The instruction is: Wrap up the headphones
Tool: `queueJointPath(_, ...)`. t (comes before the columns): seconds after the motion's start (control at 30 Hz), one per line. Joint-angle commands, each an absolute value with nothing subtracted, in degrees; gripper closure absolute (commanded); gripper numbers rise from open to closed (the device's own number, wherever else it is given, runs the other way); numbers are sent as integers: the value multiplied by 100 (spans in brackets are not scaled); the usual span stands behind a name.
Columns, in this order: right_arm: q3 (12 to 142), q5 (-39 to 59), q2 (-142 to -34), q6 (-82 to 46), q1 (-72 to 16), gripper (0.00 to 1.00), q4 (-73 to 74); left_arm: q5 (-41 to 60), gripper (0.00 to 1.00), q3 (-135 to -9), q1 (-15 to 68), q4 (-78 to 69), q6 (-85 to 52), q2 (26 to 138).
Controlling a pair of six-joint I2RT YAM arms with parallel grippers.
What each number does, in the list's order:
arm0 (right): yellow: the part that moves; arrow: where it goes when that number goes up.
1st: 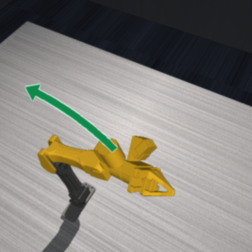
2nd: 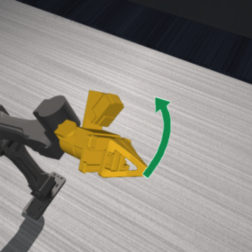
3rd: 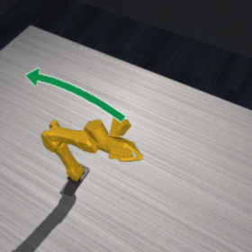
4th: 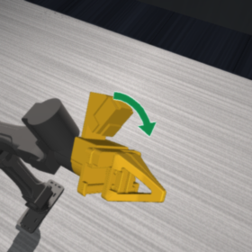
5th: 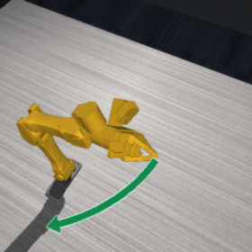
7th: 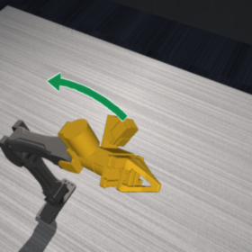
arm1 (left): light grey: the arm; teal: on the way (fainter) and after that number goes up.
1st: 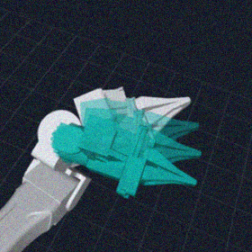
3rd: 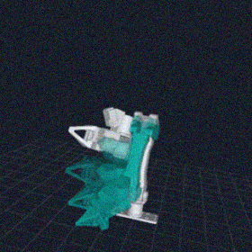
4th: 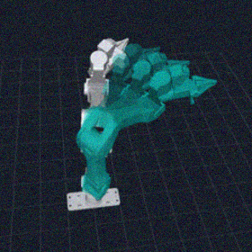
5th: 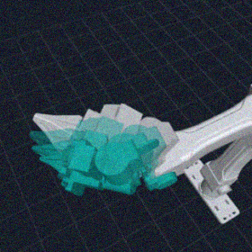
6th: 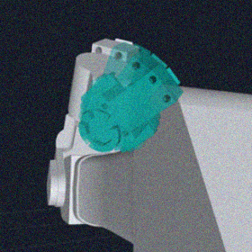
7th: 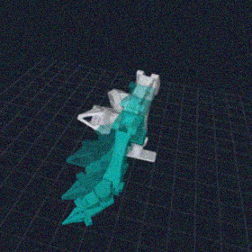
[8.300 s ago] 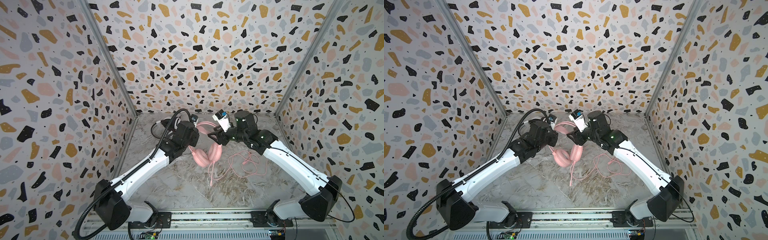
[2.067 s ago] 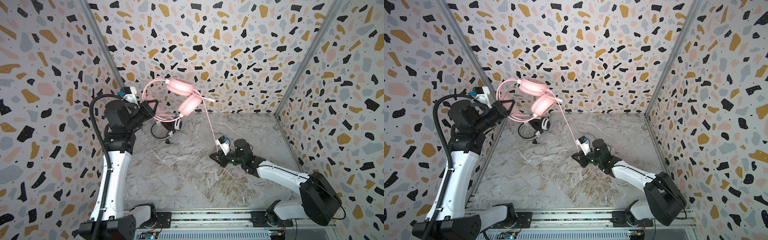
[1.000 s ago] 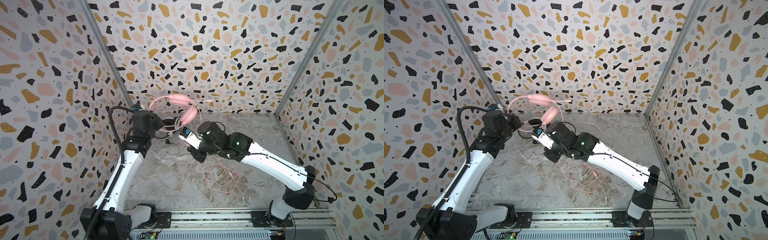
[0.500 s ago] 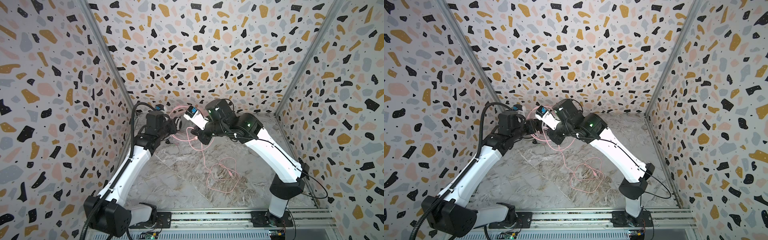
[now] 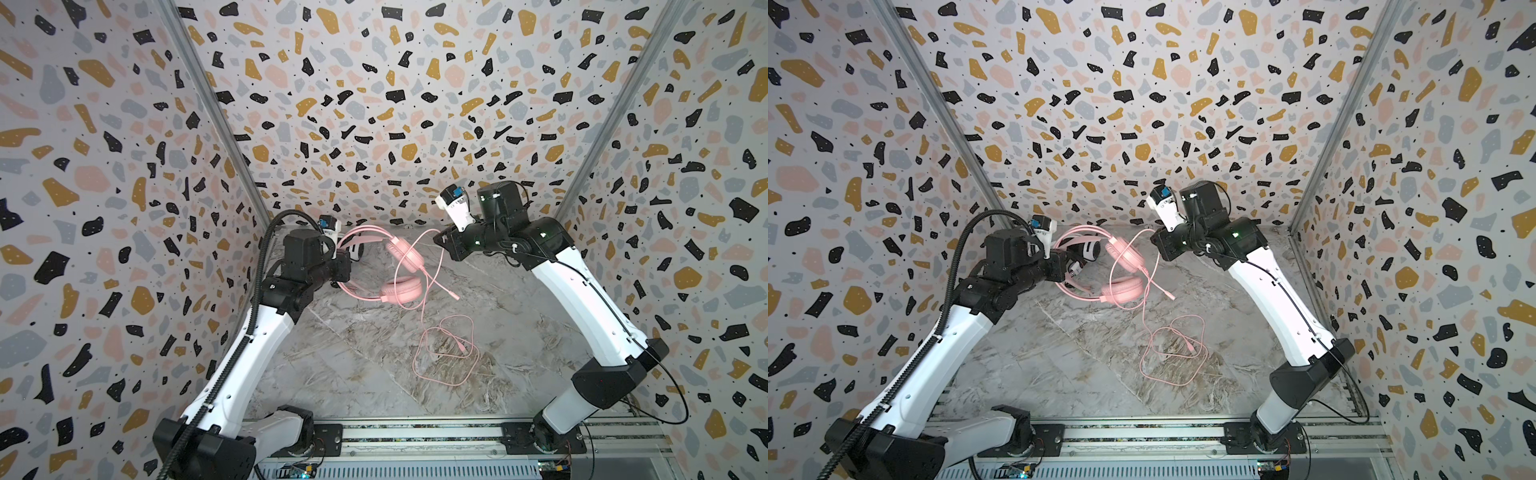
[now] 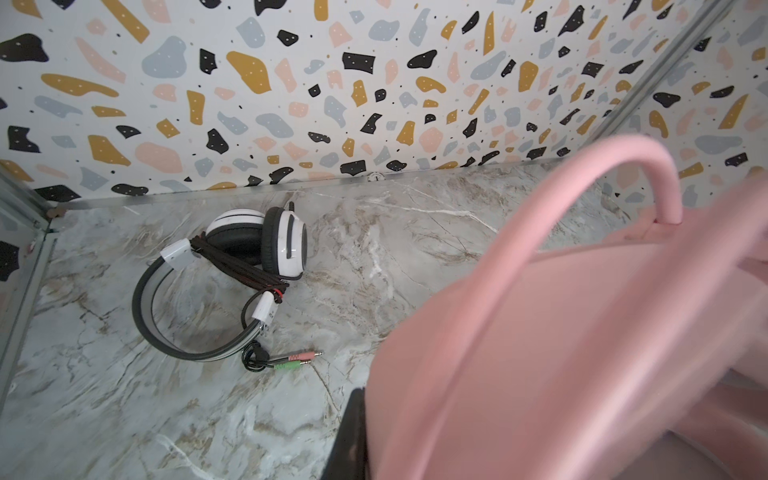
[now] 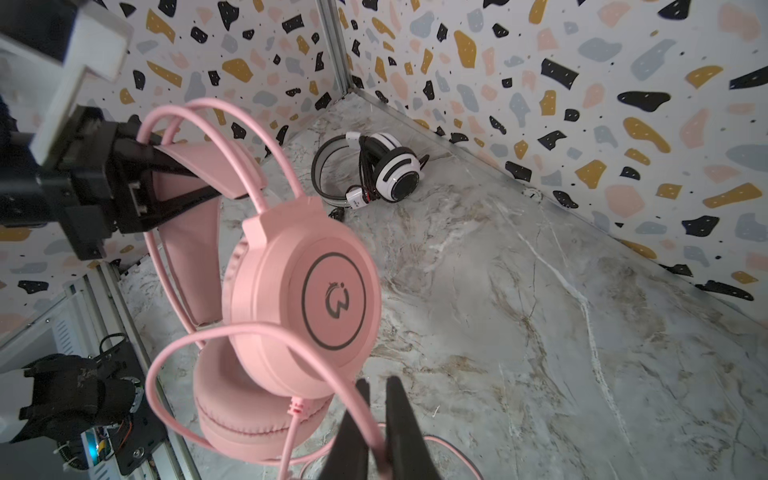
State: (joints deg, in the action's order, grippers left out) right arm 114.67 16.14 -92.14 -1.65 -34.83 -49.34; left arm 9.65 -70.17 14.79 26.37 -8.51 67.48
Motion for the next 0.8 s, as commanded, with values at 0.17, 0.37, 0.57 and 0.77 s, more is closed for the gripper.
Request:
queueJointPath(0.17,11053,1660,-8875,-117,-3343,88,-4522,2212,100,-7149,1476,2561,-444,6864)
queueJointPath(0.37,10836,1664,-8784,-253,-3031,88,-4275,2209,100,-7087,1479,2849,-39,6709)
queueJointPath(0.57,10830,1683,-8772,-365,-2928,88,-4074,1670,100,-6985,1473,3095,320,6351)
queueJointPath(0.77,10875,1699,-8748,-315,-2873,88,-4044,598,100,-6864,1472,3165,559,5795)
